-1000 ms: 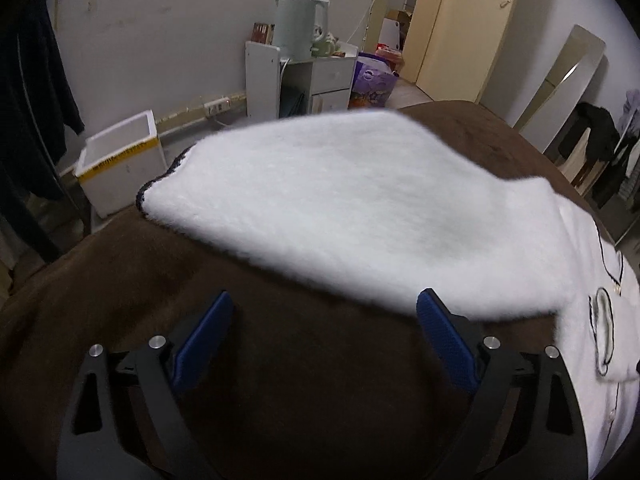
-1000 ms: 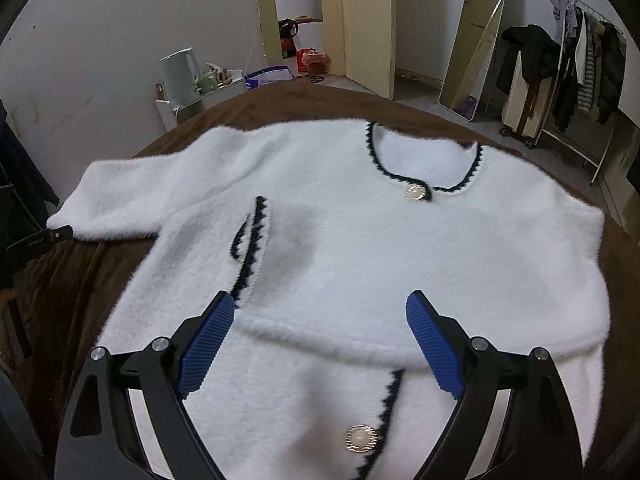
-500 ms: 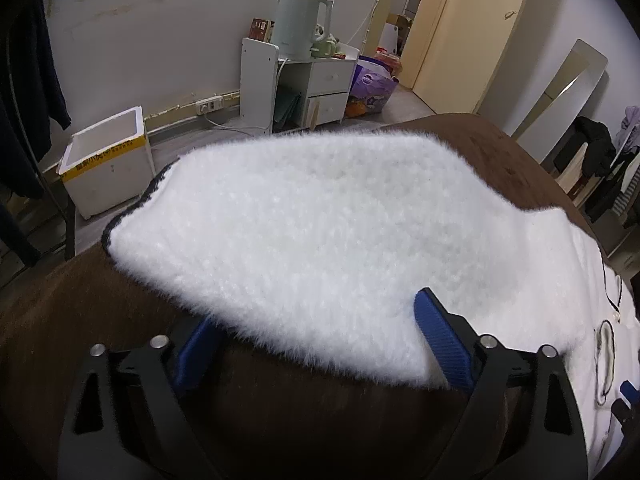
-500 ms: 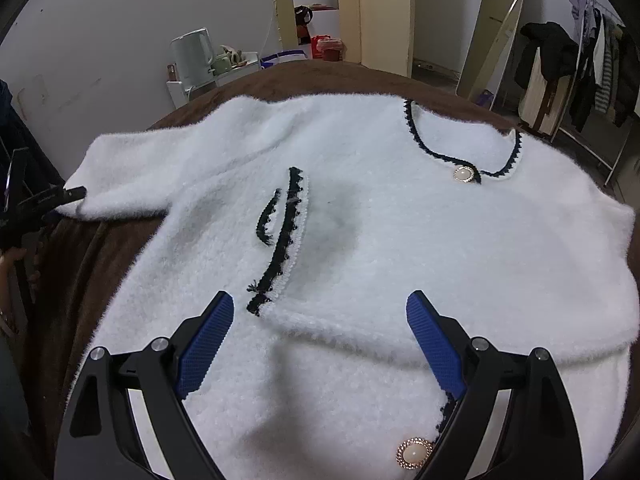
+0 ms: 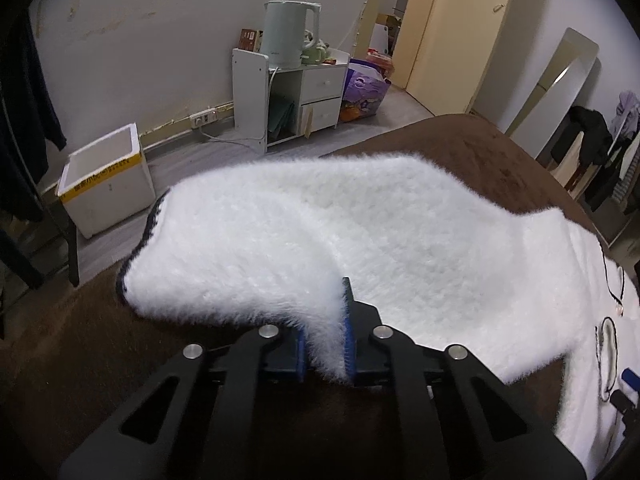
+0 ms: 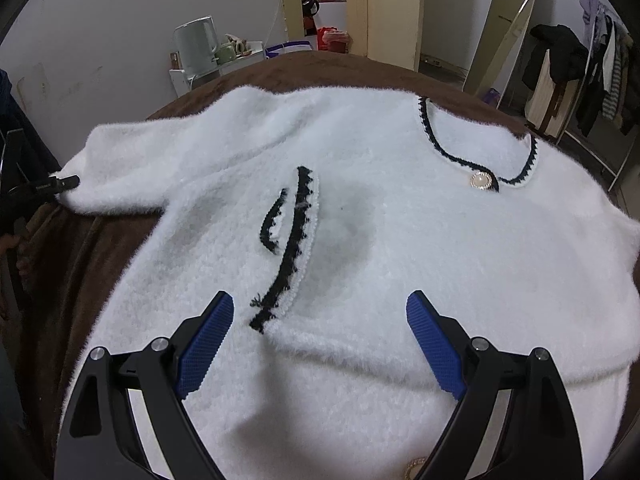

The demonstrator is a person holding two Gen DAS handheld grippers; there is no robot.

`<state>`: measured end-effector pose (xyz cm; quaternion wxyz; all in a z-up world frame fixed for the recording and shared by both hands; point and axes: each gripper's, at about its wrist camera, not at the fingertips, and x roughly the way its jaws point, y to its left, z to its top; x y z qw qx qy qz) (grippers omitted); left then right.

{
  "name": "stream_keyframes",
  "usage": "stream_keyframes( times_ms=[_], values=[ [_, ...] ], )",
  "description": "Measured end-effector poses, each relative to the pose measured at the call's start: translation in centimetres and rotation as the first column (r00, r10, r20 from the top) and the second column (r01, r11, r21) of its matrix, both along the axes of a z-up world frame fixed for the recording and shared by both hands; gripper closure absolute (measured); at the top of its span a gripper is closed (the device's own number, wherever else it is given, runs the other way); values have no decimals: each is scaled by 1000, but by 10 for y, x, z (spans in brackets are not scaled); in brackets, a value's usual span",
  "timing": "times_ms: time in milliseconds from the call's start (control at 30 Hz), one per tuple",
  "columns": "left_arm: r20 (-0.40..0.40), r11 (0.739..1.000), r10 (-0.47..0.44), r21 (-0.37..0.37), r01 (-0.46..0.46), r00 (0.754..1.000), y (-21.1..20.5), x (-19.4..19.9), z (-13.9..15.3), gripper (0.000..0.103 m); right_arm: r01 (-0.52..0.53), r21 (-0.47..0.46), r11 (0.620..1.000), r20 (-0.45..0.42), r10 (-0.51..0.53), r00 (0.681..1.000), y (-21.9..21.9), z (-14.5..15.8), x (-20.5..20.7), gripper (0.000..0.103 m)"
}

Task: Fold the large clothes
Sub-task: 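Grasp the cardigan sleeve cuff with the left tool and lift it, then carry the sleeve across the cardigan body with the left tool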

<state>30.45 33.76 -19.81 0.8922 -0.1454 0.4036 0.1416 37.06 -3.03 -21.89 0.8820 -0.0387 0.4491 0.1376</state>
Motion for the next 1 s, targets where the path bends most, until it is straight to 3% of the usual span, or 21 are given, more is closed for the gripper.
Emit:
stream_keyframes(
  times_ms=[333,667,800,1000],
  values=[
    [-11,997,-55,52,55,998,-11,7,32,91,7,11,1000,-23,-7,1000,8,13,13,15],
    [1,978,-145,154,143,989,-40,12,93,91,-16,17,1000,-36,17,999,58,6,49,15],
    [9,964,-178,201,173,984,-51,16,104,91,-6,29,1000,-58,8,998,75,-3,68,15],
    [3,958,-186,222,181,982,-57,21,108,91,-8,-31,999,-46,7,999,92,-20,77,5]
  ],
)
